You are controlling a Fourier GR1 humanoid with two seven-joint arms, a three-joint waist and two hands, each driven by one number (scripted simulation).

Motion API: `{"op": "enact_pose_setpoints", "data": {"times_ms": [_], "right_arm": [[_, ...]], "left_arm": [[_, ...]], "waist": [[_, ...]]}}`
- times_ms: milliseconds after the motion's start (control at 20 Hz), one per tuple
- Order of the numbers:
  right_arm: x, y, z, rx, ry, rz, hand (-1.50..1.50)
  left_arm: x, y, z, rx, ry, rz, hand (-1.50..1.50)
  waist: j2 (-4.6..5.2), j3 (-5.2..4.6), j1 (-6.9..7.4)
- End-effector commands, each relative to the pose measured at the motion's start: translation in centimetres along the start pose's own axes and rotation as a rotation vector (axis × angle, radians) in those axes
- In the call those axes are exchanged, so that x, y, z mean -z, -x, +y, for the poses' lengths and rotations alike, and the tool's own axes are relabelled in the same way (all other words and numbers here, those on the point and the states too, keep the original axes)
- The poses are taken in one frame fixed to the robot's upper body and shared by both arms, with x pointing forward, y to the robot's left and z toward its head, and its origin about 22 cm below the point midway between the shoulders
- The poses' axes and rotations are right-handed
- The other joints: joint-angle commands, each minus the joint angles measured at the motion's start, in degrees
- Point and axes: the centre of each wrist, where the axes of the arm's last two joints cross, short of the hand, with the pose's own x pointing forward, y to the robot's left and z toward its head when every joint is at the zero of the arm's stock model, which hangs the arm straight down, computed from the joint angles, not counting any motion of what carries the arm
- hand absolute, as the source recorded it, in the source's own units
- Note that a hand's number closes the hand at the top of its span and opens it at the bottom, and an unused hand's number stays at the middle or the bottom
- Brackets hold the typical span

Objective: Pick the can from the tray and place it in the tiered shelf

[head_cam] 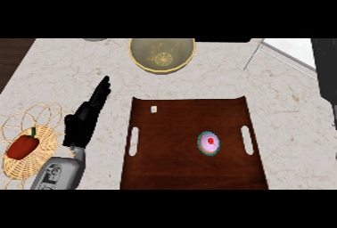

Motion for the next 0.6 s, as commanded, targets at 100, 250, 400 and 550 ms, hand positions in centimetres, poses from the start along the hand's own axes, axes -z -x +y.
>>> {"op": "enact_pose_setpoints", "data": {"times_ms": [100,250,400,550], "right_arm": [[1.8,2.3,2.2,-0.055,0.035,0.077,1.5],[2.4,4.1,4.2,-0.141,0.059,-0.038,1.5],[2.7,4.3,4.3,-0.084,0.058,-0.04,1.5],[4.3,6.2,5.0,-0.086,0.093,0.036,1.5]], "left_arm": [[1.3,-0.2,1.0,0.011,-0.006,-0.007,0.0],[0.5,-0.2,0.0,0.003,0.007,-0.006,0.0],[-0.5,1.7,0.3,-0.003,0.003,-0.011,0.0],[0.7,0.5,0.4,-0.005,-0.007,-0.004,0.0]], "waist": [[0.28,0.0,0.14],[0.32,0.02,0.67],[0.27,0.01,0.49],[0.4,0.03,0.58]]}}
